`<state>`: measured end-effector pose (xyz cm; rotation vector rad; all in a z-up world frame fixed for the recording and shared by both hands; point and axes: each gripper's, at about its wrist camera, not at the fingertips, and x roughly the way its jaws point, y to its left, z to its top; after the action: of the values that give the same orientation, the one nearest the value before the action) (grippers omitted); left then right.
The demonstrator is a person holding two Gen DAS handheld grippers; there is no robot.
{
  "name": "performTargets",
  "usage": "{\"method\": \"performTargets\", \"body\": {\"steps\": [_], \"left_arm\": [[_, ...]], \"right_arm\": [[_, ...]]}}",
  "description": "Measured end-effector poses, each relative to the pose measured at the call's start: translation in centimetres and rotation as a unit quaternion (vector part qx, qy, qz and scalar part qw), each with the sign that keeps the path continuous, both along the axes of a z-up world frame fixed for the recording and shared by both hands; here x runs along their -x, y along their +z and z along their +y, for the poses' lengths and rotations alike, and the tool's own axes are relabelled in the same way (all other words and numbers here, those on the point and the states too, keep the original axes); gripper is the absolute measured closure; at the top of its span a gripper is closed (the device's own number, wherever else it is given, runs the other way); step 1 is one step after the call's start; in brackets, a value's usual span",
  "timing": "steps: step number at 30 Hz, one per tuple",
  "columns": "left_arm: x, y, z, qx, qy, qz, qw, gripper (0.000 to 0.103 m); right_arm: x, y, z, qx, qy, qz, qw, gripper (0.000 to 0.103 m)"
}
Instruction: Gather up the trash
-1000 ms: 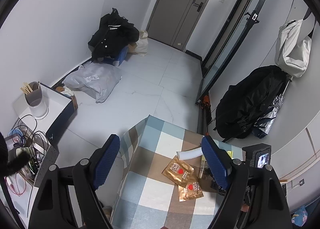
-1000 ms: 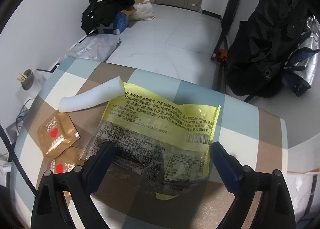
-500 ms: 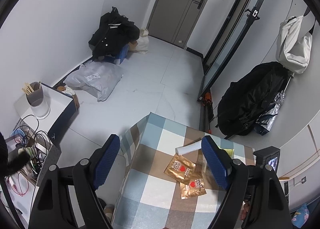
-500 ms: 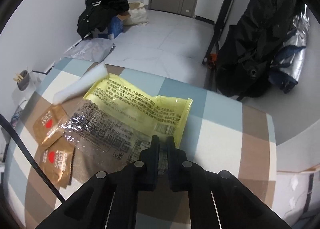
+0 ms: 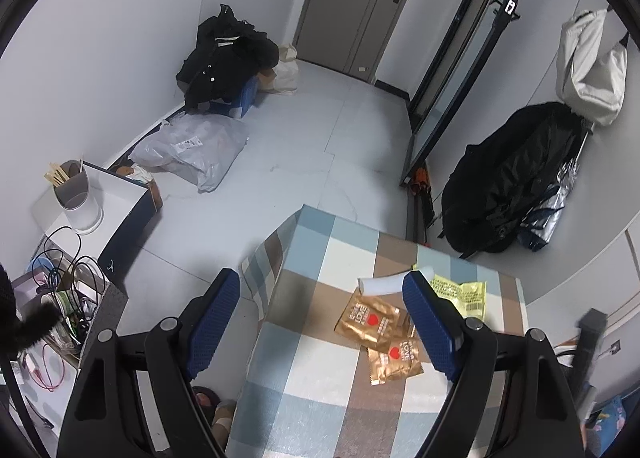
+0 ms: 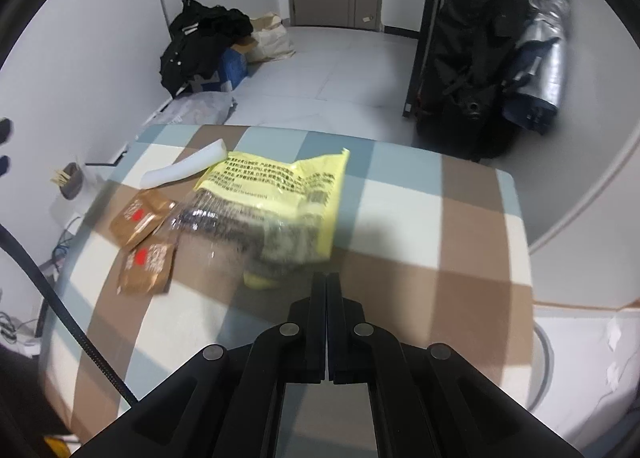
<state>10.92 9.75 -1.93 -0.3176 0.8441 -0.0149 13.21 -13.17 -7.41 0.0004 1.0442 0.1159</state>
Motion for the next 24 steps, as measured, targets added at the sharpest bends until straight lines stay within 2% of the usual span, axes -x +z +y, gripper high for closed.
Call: {"method": "performTargets", "body": {"steps": [3, 6, 7, 8, 9, 12, 13, 17, 20, 24], "left_arm": [[0.2, -0.3, -0.2, 0.004, 0.000, 0.012, 0.9999, 0.022], [0.3, -0.2, -0.3, 0.016, -0.003, 0.014, 0.9998, 0.022], [0.4, -0.1, -0.4, 0.014, -0.003, 0.012, 0.9998, 0.022], [0.4, 0.0, -0.5, 0.010, -0.003, 0.011, 0.9999, 0.022], [0.4, 0.0, -0.6, 0.008, -0.003, 0.009, 0.9999, 0.022], [0.1, -0.1, -0.6, 0.006, -0.005, 0.011, 0.9999, 0.022], [0.0, -0.2, -0.6, 0.005, -0.004, 0.013, 0.9999, 0.022], [-0.5, -0.6, -0.3, 0.012, -0.003, 0.022, 0.9997, 0.022], [-0.7, -0.3, -0.2, 0.014, -0.005, 0.021, 0.9997, 0.022], [-1.0, 0.1, -0.2, 0.013, -0.008, 0.013, 0.9998, 0.022]], "right_arm": [[1.1, 1.1, -0.7, -0.030, 0.010, -0.014, 0.999, 0.103], [1.2, 1.8, -1.1, -0.041, 0.006, -0.031, 0.999, 0.098], [0.8, 2.0, -1.4, -0.068, 0.006, -0.030, 0.997, 0.088], [0.3, 1.9, -1.5, -0.076, 0.002, -0.027, 0.997, 0.065], [-0.1, 2.0, -1.7, -0.082, -0.002, -0.029, 0.996, 0.049], [-1.6, 2.0, -1.1, -0.089, 0.009, -0.046, 0.995, 0.044], [-2.7, 1.7, -0.9, -0.084, 0.013, -0.041, 0.996, 0.039], [-5.7, 0.3, -0.2, -0.099, 0.022, -0.027, 0.994, 0.038], [-7.2, -0.9, 0.1, -0.109, 0.022, -0.020, 0.994, 0.031], [-8.9, -3.1, 0.8, -0.090, 0.026, 0.003, 0.996, 0.030]]}}
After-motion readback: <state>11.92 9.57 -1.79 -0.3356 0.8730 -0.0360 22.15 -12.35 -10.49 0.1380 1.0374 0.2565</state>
